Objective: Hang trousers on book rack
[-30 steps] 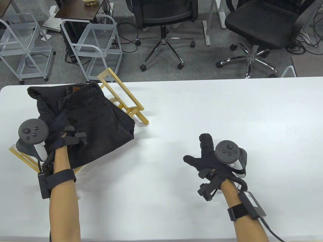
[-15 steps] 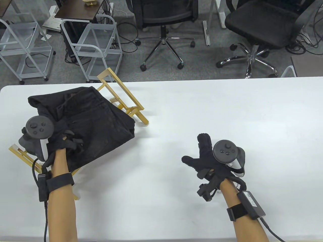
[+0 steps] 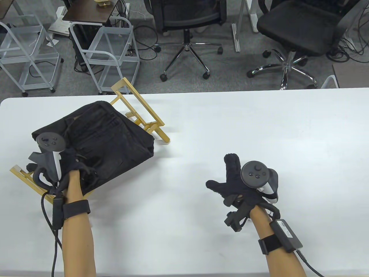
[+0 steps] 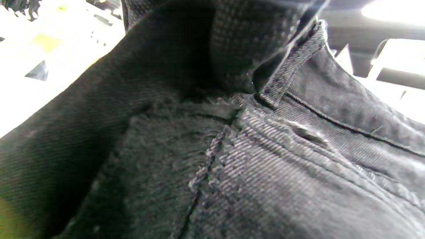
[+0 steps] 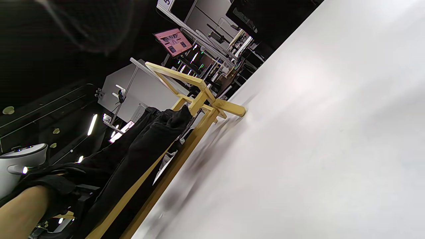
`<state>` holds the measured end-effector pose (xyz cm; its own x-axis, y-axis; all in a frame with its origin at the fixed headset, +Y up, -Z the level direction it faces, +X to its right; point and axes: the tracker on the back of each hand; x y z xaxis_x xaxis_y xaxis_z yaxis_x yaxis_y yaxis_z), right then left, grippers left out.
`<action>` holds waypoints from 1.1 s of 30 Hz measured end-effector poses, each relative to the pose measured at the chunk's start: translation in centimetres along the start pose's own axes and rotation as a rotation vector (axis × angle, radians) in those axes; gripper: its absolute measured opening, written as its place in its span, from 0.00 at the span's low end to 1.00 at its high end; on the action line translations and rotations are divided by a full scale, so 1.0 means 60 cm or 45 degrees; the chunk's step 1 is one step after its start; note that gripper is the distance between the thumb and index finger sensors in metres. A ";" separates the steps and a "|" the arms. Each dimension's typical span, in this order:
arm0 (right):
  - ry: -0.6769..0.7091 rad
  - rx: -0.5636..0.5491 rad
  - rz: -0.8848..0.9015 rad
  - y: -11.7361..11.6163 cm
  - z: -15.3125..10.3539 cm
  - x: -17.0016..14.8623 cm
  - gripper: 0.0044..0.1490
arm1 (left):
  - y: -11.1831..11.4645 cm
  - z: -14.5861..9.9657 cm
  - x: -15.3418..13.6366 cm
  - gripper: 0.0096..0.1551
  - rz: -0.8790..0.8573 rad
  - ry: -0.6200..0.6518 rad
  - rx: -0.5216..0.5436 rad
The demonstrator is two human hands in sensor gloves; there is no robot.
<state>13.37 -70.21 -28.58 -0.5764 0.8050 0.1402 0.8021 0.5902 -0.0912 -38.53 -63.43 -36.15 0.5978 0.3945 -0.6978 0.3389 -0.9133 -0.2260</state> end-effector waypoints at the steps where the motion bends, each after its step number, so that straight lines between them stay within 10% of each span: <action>1: 0.000 -0.008 -0.027 -0.001 -0.001 0.001 0.73 | 0.000 -0.002 0.000 0.47 -0.006 0.005 0.008; 8: 0.010 -0.004 -0.157 -0.008 -0.002 0.008 0.72 | 0.003 -0.011 -0.014 0.60 -0.185 -0.027 -0.304; 15: 0.054 -0.026 -0.265 -0.012 -0.007 0.017 0.72 | -0.017 -0.061 -0.001 0.65 -0.267 0.134 -0.277; 33: 0.286 -0.151 -0.334 -0.008 -0.023 0.061 0.73 | 0.025 -0.294 0.062 0.61 -0.333 1.320 -0.241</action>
<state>11.06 -67.61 -26.68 -0.7267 0.5862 0.3582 0.6517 0.7531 0.0897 -22.98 -61.55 -27.07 0.7834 0.5496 0.2903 0.5984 -0.7931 -0.1135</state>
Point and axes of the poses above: the tracker on the back of each hand, its own x axis roughly to the thumb side, its own z axis roughly from the wrist to the fingertips, y = z × x, and after that the axes turned 7 degrees about -x, right-handed
